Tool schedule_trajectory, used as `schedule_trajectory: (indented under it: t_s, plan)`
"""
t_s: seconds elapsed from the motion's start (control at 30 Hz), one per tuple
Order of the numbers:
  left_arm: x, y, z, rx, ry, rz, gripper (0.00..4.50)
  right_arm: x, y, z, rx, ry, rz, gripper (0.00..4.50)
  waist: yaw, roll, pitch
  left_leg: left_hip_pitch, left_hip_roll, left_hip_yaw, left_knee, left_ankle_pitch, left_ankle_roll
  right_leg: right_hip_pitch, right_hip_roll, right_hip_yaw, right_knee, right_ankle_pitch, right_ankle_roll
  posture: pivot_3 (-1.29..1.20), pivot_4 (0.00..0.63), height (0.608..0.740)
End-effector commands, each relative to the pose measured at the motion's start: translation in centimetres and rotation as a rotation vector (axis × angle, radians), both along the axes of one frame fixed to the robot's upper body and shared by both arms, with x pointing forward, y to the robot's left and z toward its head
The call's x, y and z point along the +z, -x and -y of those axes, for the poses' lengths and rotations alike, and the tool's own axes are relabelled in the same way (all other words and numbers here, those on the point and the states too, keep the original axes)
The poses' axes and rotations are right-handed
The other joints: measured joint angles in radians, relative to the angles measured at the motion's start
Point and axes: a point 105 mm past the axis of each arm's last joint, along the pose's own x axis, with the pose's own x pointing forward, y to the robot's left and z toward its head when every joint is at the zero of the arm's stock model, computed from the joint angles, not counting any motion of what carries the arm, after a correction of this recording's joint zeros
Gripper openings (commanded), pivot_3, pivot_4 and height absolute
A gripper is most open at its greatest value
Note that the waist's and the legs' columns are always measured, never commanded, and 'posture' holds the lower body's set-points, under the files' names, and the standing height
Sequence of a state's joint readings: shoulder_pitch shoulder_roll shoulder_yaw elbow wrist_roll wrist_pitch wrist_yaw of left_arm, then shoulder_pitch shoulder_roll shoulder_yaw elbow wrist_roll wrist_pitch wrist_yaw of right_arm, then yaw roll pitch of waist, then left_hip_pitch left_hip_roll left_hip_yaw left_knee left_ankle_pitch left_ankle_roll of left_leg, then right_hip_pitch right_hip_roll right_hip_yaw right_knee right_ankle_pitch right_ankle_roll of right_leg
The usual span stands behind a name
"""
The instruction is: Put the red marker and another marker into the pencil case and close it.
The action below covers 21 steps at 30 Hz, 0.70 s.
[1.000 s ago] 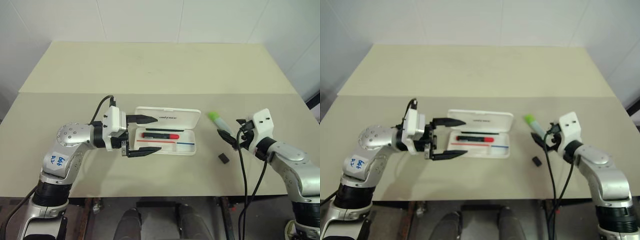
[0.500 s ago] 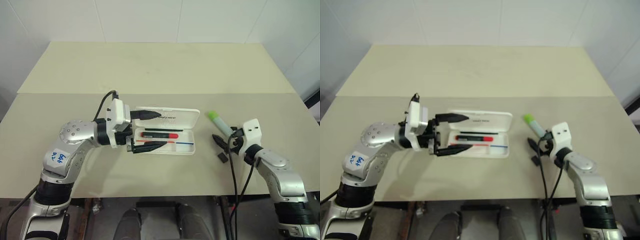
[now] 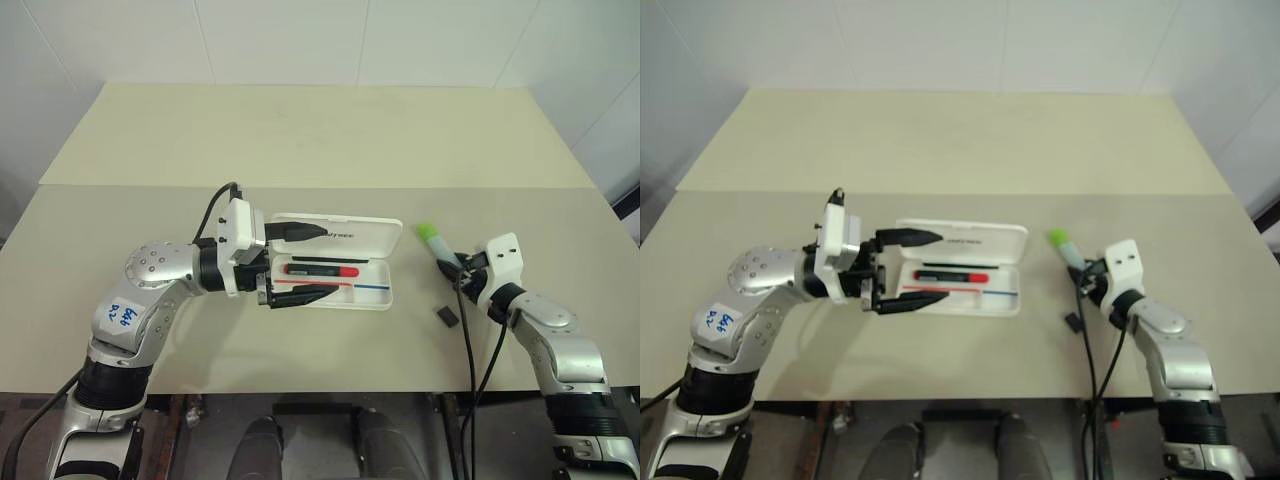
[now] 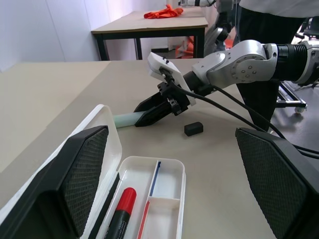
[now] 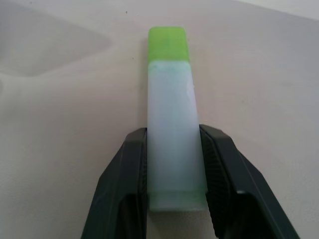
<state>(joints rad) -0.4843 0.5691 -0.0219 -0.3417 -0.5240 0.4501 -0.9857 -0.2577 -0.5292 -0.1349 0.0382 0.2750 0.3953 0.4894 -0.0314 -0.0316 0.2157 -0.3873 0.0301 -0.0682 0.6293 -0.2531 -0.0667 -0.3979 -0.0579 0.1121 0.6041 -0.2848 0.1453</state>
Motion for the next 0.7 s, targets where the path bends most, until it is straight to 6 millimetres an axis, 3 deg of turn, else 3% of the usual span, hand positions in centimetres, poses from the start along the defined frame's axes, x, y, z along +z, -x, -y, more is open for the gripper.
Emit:
schedule_trajectory:
  t_s: [0.03,0.17,0.23,0.47,0.6,0.7]
  plan:
    - [0.7,0.6,0.5,-0.04,-0.002,0.043,4.38,0.9,0.0,0.2,-0.005,0.022,0.026,1.1,0.0,0.0,0.0,0.0,0.0,0.0,0.0,0.0,0.0,0.0,0.0,0.0,0.0,0.0,0.0,0.0,0.15,0.74]
    - [0.6,0.6,0.5,-0.052,-0.012,0.044,4.38,1.0,0.1,1.1,-0.009,0.072,0.021,1.1,0.001,0.0,0.0,0.0,0.0,0.0,0.0,0.0,0.0,0.0,0.0,0.0,0.0,0.0,0.0,0.0,0.15,0.74]
    - [0.3,0.6,0.3,-0.06,-0.025,0.045,4.38,1.6,0.4,2.7,-0.057,0.105,0.04,1.1,0.003,0.0,0.0,0.0,0.0,0.0,0.0,0.0,0.0,0.0,0.0,0.0,0.0,0.0,-0.001,0.0,0.15,0.74]
    - [-0.9,-0.7,-1.2,-0.033,-0.069,0.045,4.38,4.3,3.0,6.1,-0.072,0.111,0.093,1.1,0.003,0.001,0.0,-0.001,0.0,0.0,-0.001,0.0,0.0,0.0,0.0,0.0,-0.002,-0.001,-0.001,0.0,0.15,0.74]
    - [-1.3,-0.9,-1.9,-0.044,-0.084,0.045,4.38,5.5,5.1,5.6,0.023,0.111,0.12,1.1,-0.003,0.001,0.0,0.0,0.0,0.0,-0.001,0.0,0.0,0.0,0.0,0.0,-0.001,-0.001,0.0,0.0,0.15,0.74]
    - [-1.7,-1.0,-2.5,-0.057,-0.094,0.043,4.38,6.4,6.9,3.3,0.169,0.109,0.139,1.1,-0.003,0.001,0.0,0.0,0.0,0.0,-0.001,0.0,0.0,0.0,0.0,0.0,-0.001,-0.001,-0.001,0.0,0.15,0.74]
